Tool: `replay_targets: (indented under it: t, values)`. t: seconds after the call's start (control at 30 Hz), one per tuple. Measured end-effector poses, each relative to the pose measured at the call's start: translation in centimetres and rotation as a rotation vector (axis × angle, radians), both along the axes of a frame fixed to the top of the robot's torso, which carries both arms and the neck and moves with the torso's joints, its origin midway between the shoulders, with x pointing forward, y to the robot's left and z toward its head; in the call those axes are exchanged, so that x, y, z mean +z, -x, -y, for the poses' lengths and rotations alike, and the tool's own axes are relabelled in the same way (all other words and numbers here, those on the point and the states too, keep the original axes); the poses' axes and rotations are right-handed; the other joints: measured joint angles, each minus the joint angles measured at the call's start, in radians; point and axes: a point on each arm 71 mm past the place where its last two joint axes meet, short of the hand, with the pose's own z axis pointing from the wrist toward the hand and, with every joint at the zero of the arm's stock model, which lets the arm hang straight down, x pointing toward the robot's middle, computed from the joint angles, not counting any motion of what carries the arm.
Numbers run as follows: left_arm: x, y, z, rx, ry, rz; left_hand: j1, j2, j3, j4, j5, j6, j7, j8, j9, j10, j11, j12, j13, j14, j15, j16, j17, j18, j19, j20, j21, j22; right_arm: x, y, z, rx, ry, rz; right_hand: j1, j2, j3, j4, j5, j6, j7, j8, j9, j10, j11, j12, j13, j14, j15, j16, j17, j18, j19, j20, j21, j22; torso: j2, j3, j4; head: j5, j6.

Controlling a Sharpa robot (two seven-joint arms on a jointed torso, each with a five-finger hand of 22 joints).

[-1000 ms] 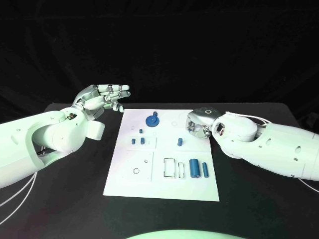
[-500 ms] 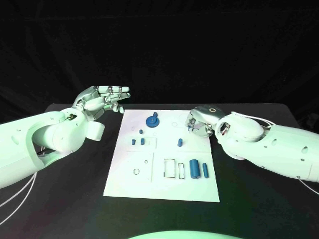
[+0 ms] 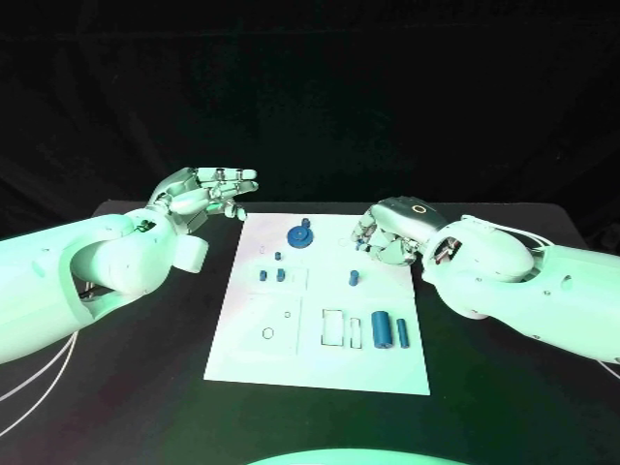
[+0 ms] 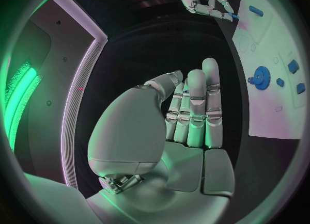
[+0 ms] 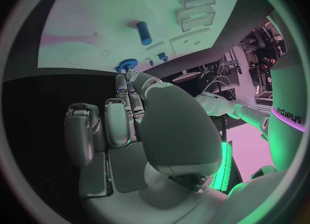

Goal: Assemble the parts on the task board

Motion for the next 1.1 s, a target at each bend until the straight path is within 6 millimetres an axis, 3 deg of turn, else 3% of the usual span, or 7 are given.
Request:
replay_targets:
  t: [0.2,0.5,0.77,1.1]
  values:
    - [-0.1,-0.1,0.5,-0.009,0.003,-0.001,0.0,0.0,0.0,0.0,0.0,0.0,0.0,0.0,0.0,0.0,0.0,0.0,-0.001,0.0,0.0,0.0,0.0,0.0,0.0,0.0,0.0,-0.002,-0.4,1.7,-3.8,0.09,-0.041,-0.025,-0.004,-0.004,0.003,-0.003,0.0,0.0,0.0,0.0,0.001,0.002,-0.002,0.0,0.0,0.0,0.0,0.0,0.0,0.0,0.0,0.0,0.0,0.0,0.0,-0.0007,0.0031,0.024,-0.005]
    - [-0.2,-0.1,1.2,-0.022,0.007,-0.003,0.0,0.0,0.0,0.0,0.0,0.0,0.0,0.0,0.0,0.0,0.0,0.005,-0.001,0.0,0.0,0.0,-0.001,0.0,0.0,0.0,-0.004,-0.004,-3.0,3.7,-7.7,0.174,-0.066,-0.086,-0.004,-0.004,0.003,-0.003,-0.001,0.0,0.0,-0.001,0.002,0.005,-0.002,-0.005,0.0,0.0,0.0,0.0,0.0,0.0,0.0,0.0,-0.001,0.0,0.0,-0.0032,0.0051,0.066,-0.019]
    - [-0.2,-0.1,1.6,-0.031,0.011,-0.004,0.0,0.0,0.0,0.0,0.0,0.0,0.0,0.0,0.0,0.0,0.0,0.005,-0.001,0.0,0.0,0.0,-0.001,0.0,0.0,0.0,-0.004,-0.004,-5.6,4.7,-9.7,0.202,-0.062,-0.128,-0.004,-0.004,0.005,-0.006,-0.003,0.0,0.0,-0.004,0.002,0.006,-0.001,-0.006,0.0,0.0,0.0,0.0,0.0,0.0,0.0,0.0,-0.001,0.0,0.001,-0.003,0.0043,0.09,-0.03]
    - [-0.2,-0.1,1.9,-0.038,0.013,-0.004,-0.001,0.001,0.0,0.0,0.0,0.0,0.0,0.0,0.0,-0.002,-0.002,0.005,-0.001,0.0,0.0,0.0,-0.001,0.0,0.0,0.0,-0.004,-0.005,-7.3,4.7,-10.5,0.203,-0.045,-0.141,-0.007,-0.007,0.005,-0.006,-0.005,-0.001,-0.001,0.0,0.002,0.009,-0.002,-0.008,-0.002,0.0,0.0,0.0,-0.001,0.0,0.0,0.0,-0.001,0.0,0.001,-0.0026,0.0037,0.112,-0.044]
